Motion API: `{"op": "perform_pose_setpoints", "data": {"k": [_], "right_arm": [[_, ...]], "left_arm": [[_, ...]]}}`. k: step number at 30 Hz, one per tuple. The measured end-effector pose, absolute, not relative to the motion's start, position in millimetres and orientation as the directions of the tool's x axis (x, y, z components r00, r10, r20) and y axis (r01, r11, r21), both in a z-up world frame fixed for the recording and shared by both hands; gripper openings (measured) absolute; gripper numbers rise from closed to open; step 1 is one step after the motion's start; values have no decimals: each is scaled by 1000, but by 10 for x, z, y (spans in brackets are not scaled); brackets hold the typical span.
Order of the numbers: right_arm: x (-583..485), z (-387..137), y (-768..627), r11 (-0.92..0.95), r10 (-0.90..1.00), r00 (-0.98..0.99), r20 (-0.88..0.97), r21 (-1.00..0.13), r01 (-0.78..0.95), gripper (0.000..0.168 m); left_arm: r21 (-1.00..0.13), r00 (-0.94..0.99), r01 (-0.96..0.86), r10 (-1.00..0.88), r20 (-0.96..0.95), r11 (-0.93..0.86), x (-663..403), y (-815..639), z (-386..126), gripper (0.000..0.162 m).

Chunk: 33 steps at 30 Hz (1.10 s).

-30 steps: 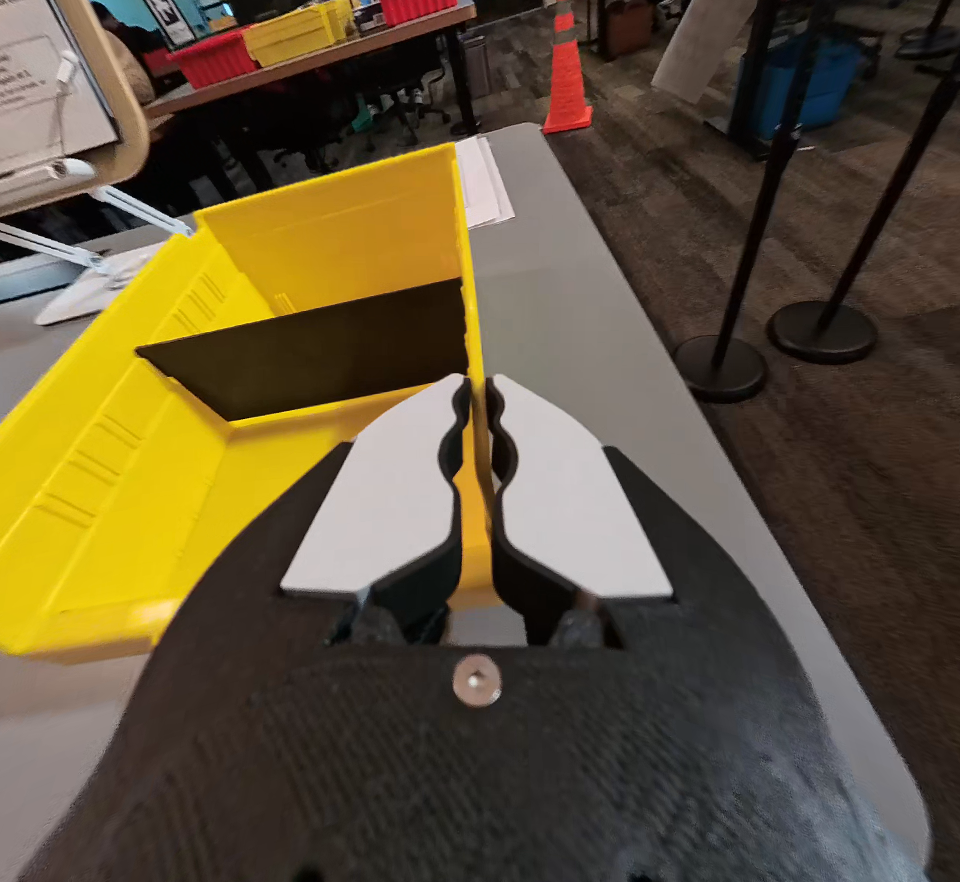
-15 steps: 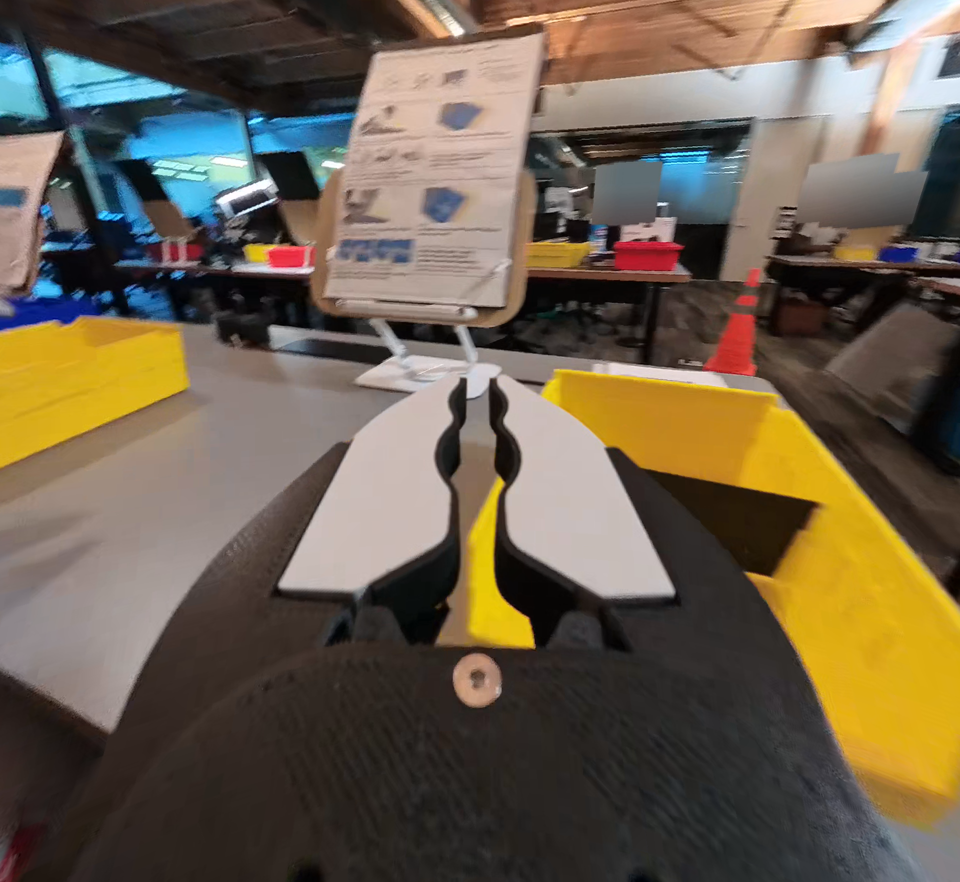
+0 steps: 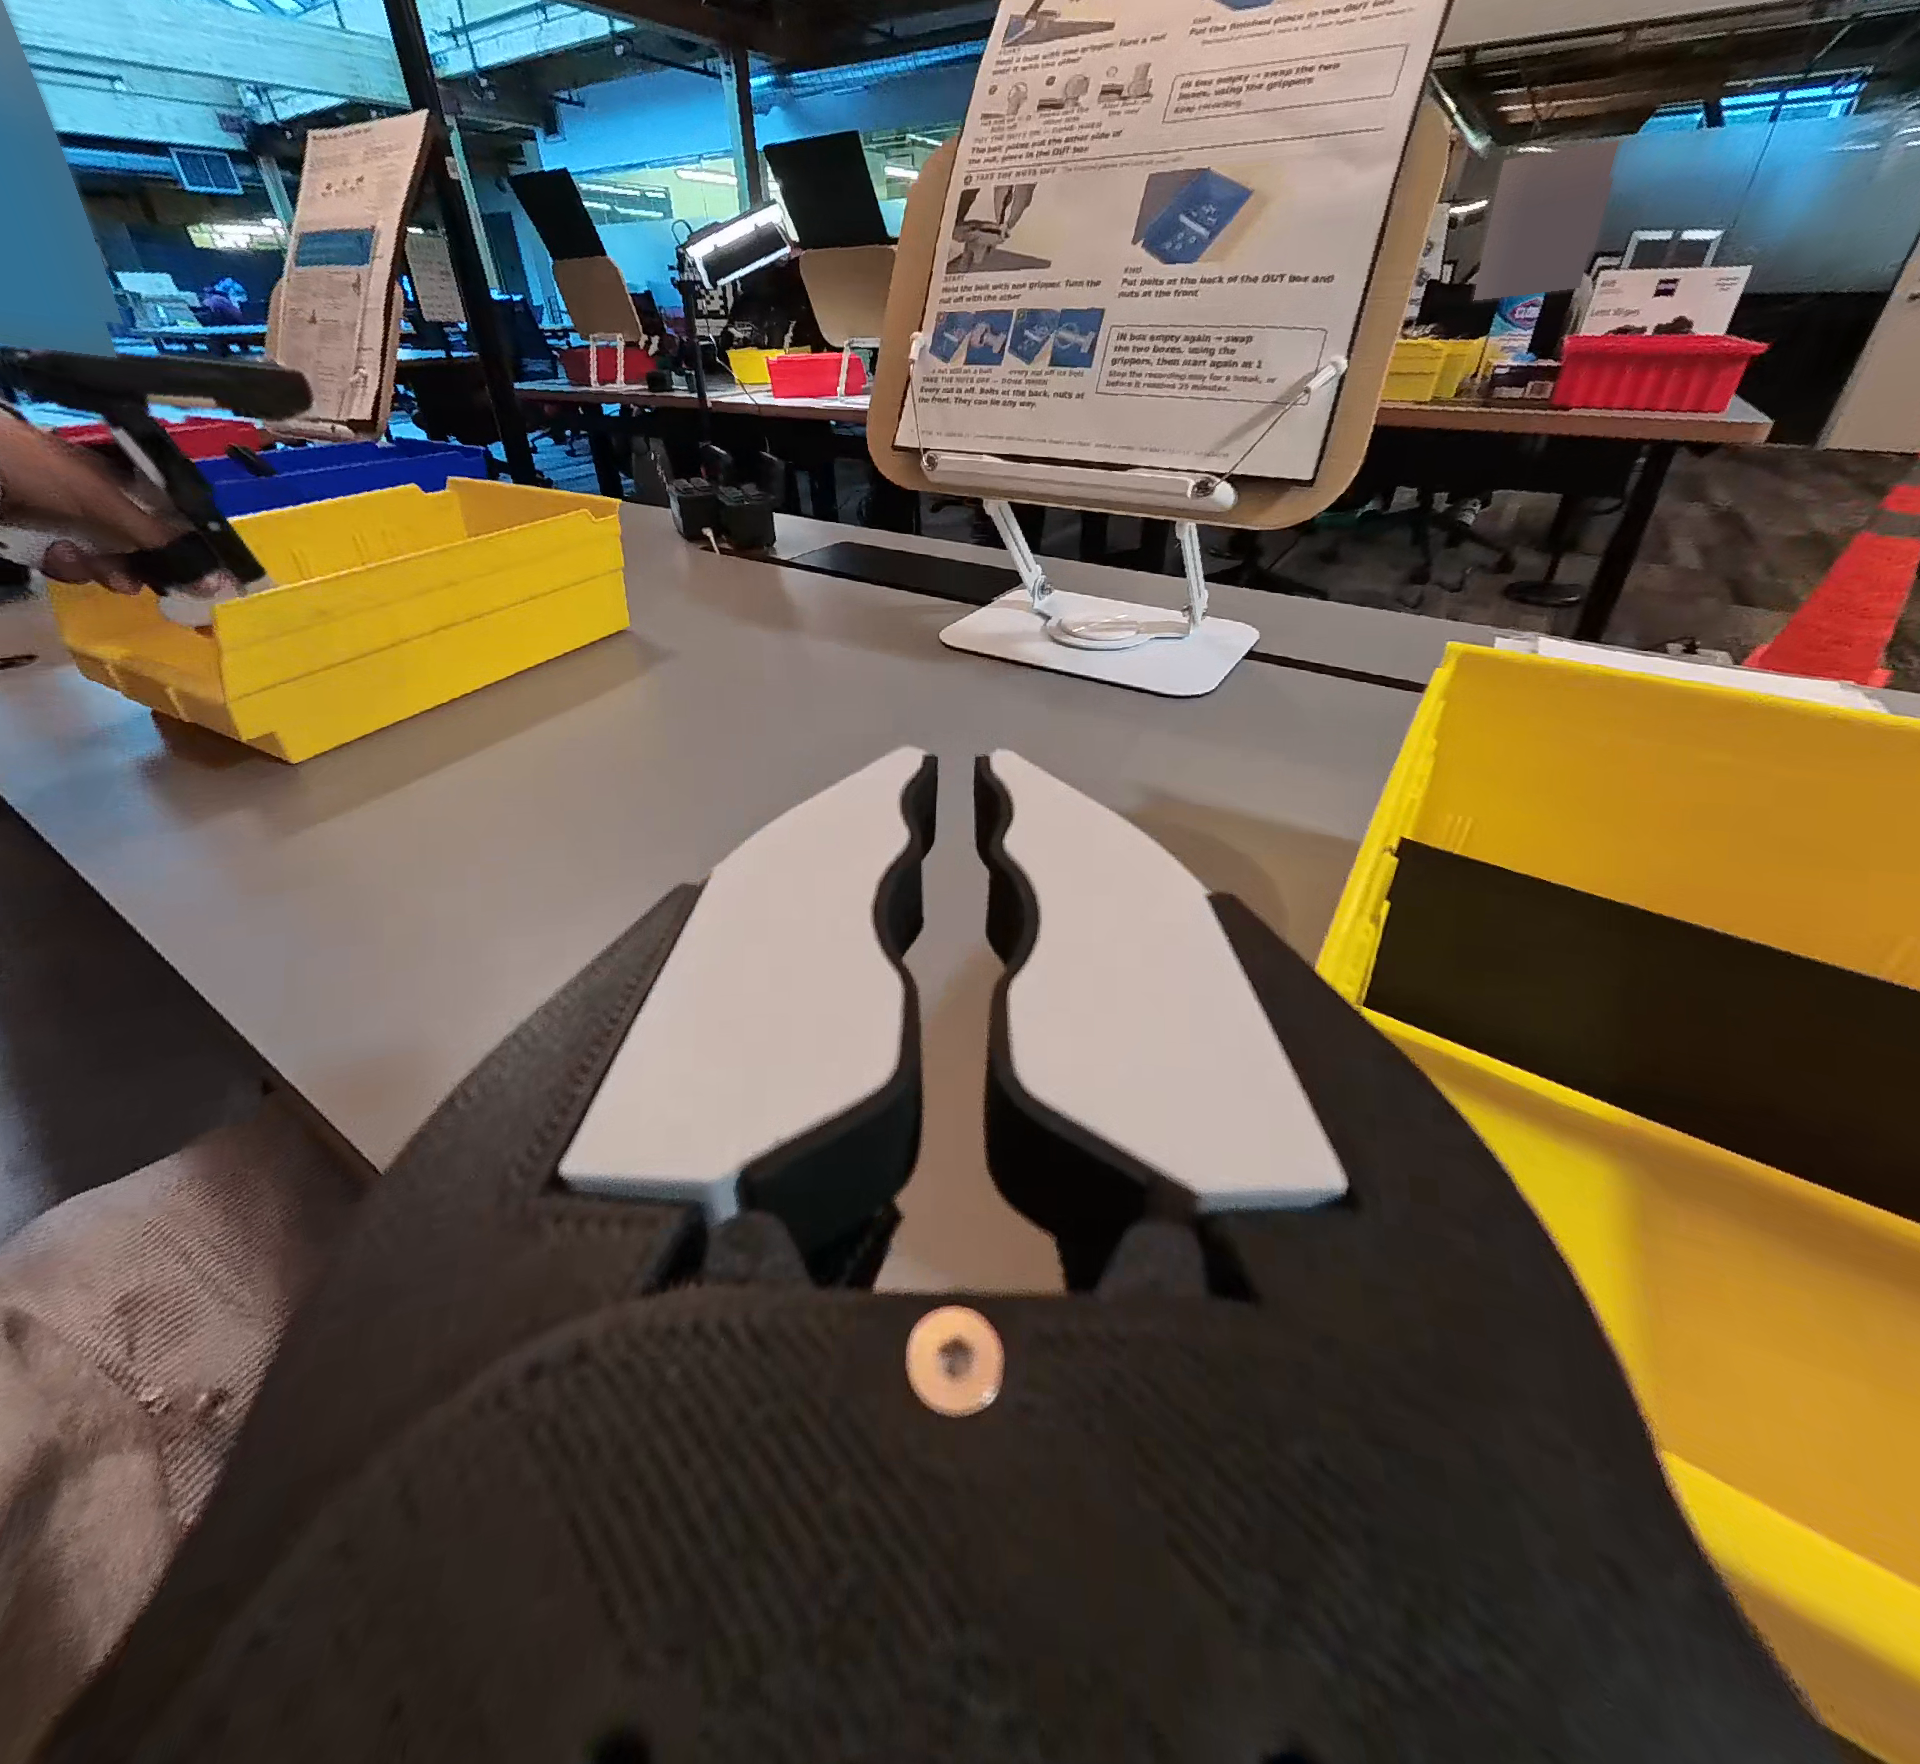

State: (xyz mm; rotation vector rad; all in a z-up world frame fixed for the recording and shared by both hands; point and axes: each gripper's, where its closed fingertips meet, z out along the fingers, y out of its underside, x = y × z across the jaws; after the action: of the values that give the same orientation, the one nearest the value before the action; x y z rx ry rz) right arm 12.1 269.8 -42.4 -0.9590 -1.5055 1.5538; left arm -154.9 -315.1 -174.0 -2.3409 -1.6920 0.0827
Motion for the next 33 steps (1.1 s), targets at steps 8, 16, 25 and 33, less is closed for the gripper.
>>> {"op": "perform_pose_setpoints", "data": {"k": [8,16,25,33], "right_arm": [[103,-474,2705,-2,903,-430,-1,-1000,-2,7],[60,-544,2716,-22,898,-439,-33,-999,29,7],[42,-591,2709,-27,894,-446,-46,-998,50,7],[24,-618,2705,-45,890,-451,-70,-997,66,7]], "left_arm": [[-139,323,941,941,101,-308,-1574,-3191,-1857,24],[-67,326,945,940,98,-320,-1503,-3245,-2024,25],[-83,311,950,941,134,-302,-1577,-3239,-2016,19],[-188,317,937,943,105,-294,-1623,-3271,-1889,19]]}}
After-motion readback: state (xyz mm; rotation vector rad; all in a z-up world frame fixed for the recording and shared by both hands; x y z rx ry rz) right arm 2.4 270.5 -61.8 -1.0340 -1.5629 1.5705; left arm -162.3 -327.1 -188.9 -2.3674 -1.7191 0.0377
